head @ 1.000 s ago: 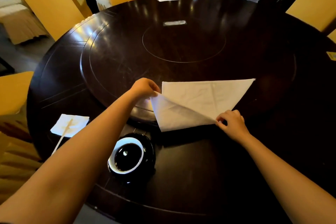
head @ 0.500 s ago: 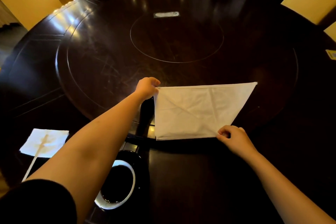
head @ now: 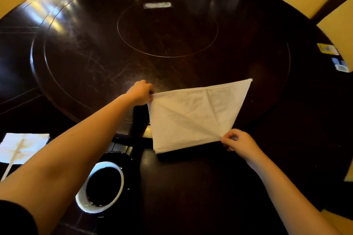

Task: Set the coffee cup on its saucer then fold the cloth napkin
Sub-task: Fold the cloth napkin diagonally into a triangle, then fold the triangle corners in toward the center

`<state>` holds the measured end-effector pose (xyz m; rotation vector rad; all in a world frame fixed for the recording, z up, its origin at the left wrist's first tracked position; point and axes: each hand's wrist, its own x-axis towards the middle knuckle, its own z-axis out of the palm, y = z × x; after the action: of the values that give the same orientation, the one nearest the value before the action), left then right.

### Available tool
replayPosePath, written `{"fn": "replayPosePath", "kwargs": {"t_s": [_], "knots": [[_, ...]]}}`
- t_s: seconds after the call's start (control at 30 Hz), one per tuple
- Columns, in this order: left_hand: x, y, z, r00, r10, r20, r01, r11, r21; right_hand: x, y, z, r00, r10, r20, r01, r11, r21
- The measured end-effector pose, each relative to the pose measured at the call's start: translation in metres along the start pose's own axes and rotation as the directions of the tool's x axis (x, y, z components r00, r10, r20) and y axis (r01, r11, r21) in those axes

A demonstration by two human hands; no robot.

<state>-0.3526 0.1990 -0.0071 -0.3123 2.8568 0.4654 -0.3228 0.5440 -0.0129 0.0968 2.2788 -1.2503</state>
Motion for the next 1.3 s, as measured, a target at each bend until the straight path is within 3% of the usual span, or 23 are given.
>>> {"fn": "replayPosePath", "kwargs": {"t_s": [0.1,0.23,0.37,0.5,0.6,0.67,0.7,0.77,0.8,0.83,0.87,0.93,0.97,1.07,1.17,1.3], "knots": [[-0.023,0.015,0.007,1.0,0.011,0.026,-0.011,1.0,-0.008,-0.017,0.015,-0.014,0.994,0.108,0.034,-0.113,0.96,0.256],[-0.073,0.045,0.022,1.0,-0.019,0.016,0.021,0.993,-0.118,-0.039,0.041,-0.033,0.981,0.195,-0.007,-0.174,0.887,0.429],[-0.136,0.076,0.06,0.994,-0.094,0.063,0.11,0.937,-0.33,-0.062,0.068,-0.053,0.954,0.287,-0.088,-0.237,0.901,0.362],[-0.184,0.106,0.11,0.949,-0.163,0.27,0.274,0.851,-0.448,-0.086,0.092,-0.074,0.889,0.444,-0.114,-0.414,0.884,0.219],[-0.209,0.124,0.137,0.901,-0.186,0.391,0.378,0.779,-0.5,-0.101,0.109,-0.086,0.861,0.484,-0.154,-0.469,0.874,0.123],[-0.221,0.135,0.148,0.915,-0.191,0.357,0.35,0.814,-0.463,-0.107,0.123,-0.089,0.878,0.404,-0.255,-0.41,0.911,0.033],[-0.228,0.139,0.154,0.949,-0.193,0.25,0.285,0.862,-0.419,-0.108,0.129,-0.087,0.885,0.317,-0.34,-0.37,0.923,-0.104],[-0.244,0.15,0.166,0.99,-0.062,-0.129,0.022,0.957,-0.289,-0.115,0.139,-0.074,0.868,0.047,-0.495,-0.281,0.868,-0.41],[-0.251,0.157,0.173,0.963,0.077,-0.26,-0.129,0.973,-0.19,-0.119,0.14,-0.058,0.867,-0.092,-0.489,-0.188,0.849,-0.494],[-0.256,0.165,0.181,0.928,0.202,-0.314,-0.248,0.962,-0.111,-0.125,0.141,-0.038,0.897,-0.192,-0.399,-0.061,0.839,-0.54],[-0.259,0.17,0.19,0.916,0.291,-0.275,-0.32,0.945,-0.064,-0.132,0.141,-0.012,0.935,-0.272,-0.226,0.086,0.797,-0.598],[-0.262,0.173,0.207,0.933,0.332,-0.136,-0.333,0.943,0.014,-0.141,0.153,0.039,0.934,-0.341,0.111,0.311,0.614,-0.726],[-0.26,0.17,0.215,0.945,0.314,-0.091,-0.311,0.949,0.052,-0.143,0.162,0.055,0.916,-0.359,0.176,0.358,0.543,-0.76],[-0.258,0.158,0.226,0.947,0.314,-0.072,-0.304,0.944,0.125,-0.14,0.182,0.05,0.921,-0.384,0.074,0.276,0.506,-0.817],[-0.257,0.157,0.227,0.945,0.322,-0.051,-0.314,0.942,0.123,-0.131,0.202,0.01,0.921,-0.369,-0.122,0.118,0.565,-0.817],[-0.257,0.159,0.228,0.946,0.321,-0.052,-0.313,0.942,0.124,-0.124,0.211,-0.041,0.939,-0.15,-0.309,-0.162,0.599,-0.784]]}}
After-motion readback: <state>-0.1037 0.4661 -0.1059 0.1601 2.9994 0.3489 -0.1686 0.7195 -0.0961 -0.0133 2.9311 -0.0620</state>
